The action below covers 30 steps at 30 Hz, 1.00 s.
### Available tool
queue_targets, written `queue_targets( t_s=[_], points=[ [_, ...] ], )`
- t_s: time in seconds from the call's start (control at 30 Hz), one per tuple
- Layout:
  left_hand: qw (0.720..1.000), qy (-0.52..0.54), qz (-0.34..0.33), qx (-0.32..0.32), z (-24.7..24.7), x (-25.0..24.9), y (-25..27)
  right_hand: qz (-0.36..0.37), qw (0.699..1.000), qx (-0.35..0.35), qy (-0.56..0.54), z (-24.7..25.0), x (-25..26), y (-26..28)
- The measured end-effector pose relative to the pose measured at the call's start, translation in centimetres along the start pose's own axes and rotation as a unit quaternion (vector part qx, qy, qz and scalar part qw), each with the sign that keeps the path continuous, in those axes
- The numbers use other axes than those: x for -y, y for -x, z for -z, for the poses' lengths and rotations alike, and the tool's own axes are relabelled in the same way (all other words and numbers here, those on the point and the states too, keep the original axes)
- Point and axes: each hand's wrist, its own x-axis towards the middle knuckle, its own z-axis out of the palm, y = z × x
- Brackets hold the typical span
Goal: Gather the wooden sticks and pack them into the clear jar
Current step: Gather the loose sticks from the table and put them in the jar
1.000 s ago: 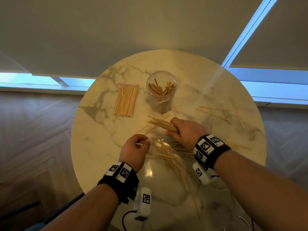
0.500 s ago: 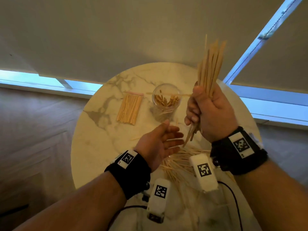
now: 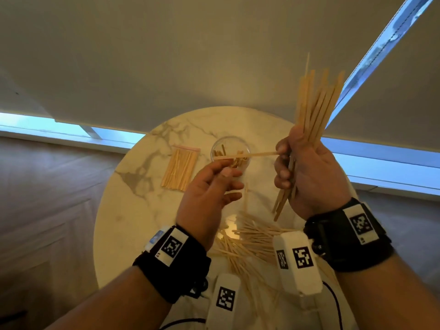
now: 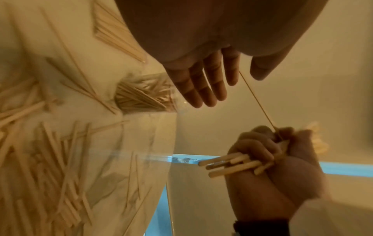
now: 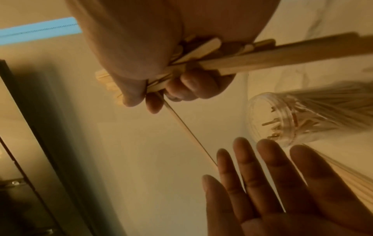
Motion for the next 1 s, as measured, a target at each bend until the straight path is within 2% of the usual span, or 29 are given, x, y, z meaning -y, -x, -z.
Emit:
queue_targets(
  t_s=[0.1, 0.2, 0.27, 0.4, 0.47, 0.6, 0.67, 0.73, 0.8, 0.9, 1.0],
  points=[
    [0.998, -0.034, -0.045, -0.025, -0.9, -0.3, 0.0, -0.007, 1.0, 0.009, -0.013, 0.6, 0.7, 0.0],
    [0.998, 0.021, 0.004, -0.057, -1.1, -0.4, -0.3, 0.001, 1.0, -0.004, -0.002, 0.9, 1.2, 0.1],
    [0.998, 0.024, 0.017, -0.046, -1.1, -0.1, -0.3, 0.012, 1.0, -0.024, -0.011, 0.9, 1.4, 0.1],
    [0.999, -0.05, 0.015, 0.011, -1.9, 0.9, 1.0, 0.006, 0.996, -0.035, -0.086, 0.8, 1.6, -0.1],
    [0.997, -0.047, 0.05, 0.028, -2.6, 1.5, 1.3, 0.0, 0.992, -0.037, -0.123, 0.8, 1.5, -0.2],
    [0.99, 0.019, 0.136, -0.01, -2.8, 2.7, 1.0, 0.022, 0.988, -0.022, -0.153, 1.1, 0.6, -0.3],
    [0.979, 0.083, 0.188, -0.002, -2.6, 2.8, 1.1, 0.055, 0.983, -0.004, -0.177, 0.9, 0.2, 0.0],
    [0.954, 0.16, 0.251, 0.032, -2.5, 2.7, 1.6, 0.091, 0.977, 0.031, -0.191, 0.3, 0.3, 0.5],
    [0.93, 0.225, 0.283, 0.065, -2.8, 2.5, 2.1, 0.113, 0.974, 0.084, -0.179, -0.5, 0.4, 0.9],
    [0.918, 0.272, 0.274, 0.088, -3.7, 1.6, 2.1, 0.127, 0.971, 0.166, -0.117, -1.0, -0.2, 1.2],
    [0.924, 0.276, 0.245, 0.096, -4.6, 0.9, 1.9, 0.137, 0.966, 0.212, -0.064, -1.1, -0.5, 1.5]
  ],
)
